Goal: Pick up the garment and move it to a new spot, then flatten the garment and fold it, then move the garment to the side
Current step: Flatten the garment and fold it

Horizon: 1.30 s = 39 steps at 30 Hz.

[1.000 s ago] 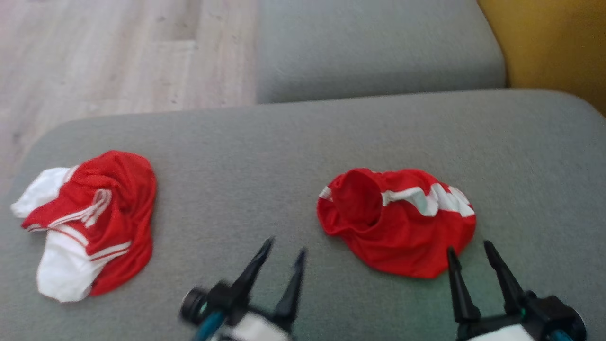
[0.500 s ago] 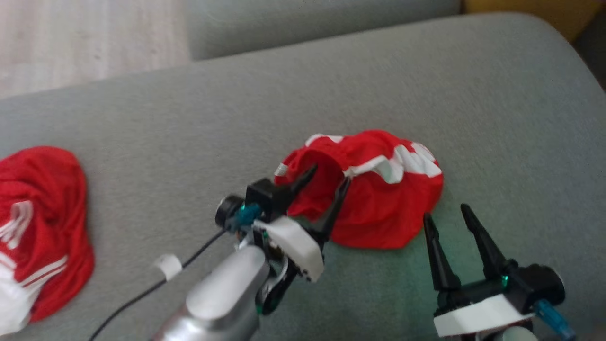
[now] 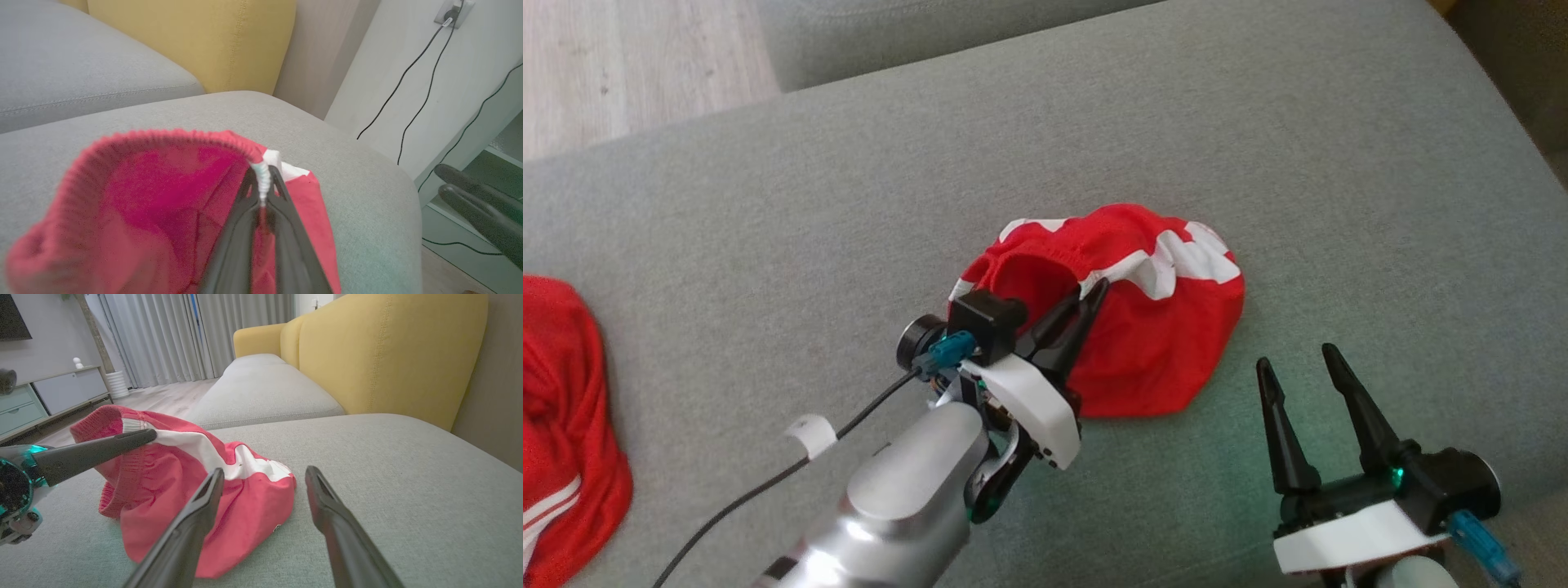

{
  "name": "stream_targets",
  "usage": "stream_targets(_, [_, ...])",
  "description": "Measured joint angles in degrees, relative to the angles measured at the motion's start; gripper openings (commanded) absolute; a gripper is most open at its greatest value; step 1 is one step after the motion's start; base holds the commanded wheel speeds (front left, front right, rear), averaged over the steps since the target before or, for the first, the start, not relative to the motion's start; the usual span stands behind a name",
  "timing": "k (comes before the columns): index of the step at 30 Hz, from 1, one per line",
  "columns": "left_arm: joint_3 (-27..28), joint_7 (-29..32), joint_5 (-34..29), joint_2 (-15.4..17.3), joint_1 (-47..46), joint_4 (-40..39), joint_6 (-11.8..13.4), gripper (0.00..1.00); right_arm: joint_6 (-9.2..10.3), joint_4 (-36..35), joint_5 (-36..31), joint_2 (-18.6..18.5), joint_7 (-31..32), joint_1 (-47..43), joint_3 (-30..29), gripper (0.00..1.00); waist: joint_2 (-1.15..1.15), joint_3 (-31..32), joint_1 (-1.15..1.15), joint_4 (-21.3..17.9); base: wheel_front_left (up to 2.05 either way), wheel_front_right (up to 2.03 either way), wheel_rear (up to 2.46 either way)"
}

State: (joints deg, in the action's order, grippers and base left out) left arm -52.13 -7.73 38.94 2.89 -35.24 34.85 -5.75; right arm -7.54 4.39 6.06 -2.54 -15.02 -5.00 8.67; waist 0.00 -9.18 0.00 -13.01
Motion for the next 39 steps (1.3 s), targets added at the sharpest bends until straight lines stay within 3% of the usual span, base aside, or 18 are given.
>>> stream_targets(8, [-3.6, 2.3, 0.3, 0.3, -5.9, -0.3, -1.4, 0.0, 0.0, 0.2, 0.0, 0.0, 0.0, 0.2, 1.2, 1.0, 0.0, 1.7, 0.0, -2.2, 0.0, 0.0, 0.0])
stream_targets(15, [-6.9, 7.3, 6.6, 1.0, -22.6, -6.0, -1.4, 0.0, 0.0, 0.6, 0.6, 0.0, 0.0, 0.3, 1.6, 1.0, 0.0, 5.0, 0.0, -4.4, 0.0, 0.0, 0.0])
stream_targets(21, [-6.2, 7.3, 13.4, 5.5, -28.8, -11.3, -1.8, 0.0, 0.0, 0.7, 0.5, 0.0, 0.0, -1.3, 0.9, 1.0, 0.0, 7.8, -0.02, -2.8, 0.0, 0.0, 0.0])
stream_targets(26, [-6.2, 6.5, 16.7, 13.1, -18.5, -15.2, -1.6, 0.0, 0.0, -0.1, 0.5, 0.0, 0.0, -1.9, 0.2, 1.0, 0.0, 8.4, -0.01, 1.0, 0.0, 0.0, 0.0])
stream_targets(33, [-11.1, 4.6, 19.6, 21.5, 5.5, -18.8, 2.3, 0.0, 0.0, -1.5, 1.2, 0.0, 0.0, -2.0, -0.7, 1.0, 0.0, 6.7, 0.0, 7.9, 0.0, 0.0, 0.0])
stream_targets(36, [-11.0, 2.0, 19.6, 23.2, 9.3, -19.3, 3.9, 0.0, 0.0, -0.3, 1.6, 0.0, 0.0, -1.5, -1.7, 1.0, 0.0, 5.5, 0.0, 10.6, 0.0, 0.0, 0.0])
stream_targets(39, [-10.7, -0.7, 19.6, 23.2, 9.8, -19.7, 5.4, 0.0, 0.0, 6.3, 2.3, -0.1, 0.0, 0.1, -1.5, 1.0, 0.0, 4.6, 0.0, 13.1, 0.0, 0.0, 0.0])
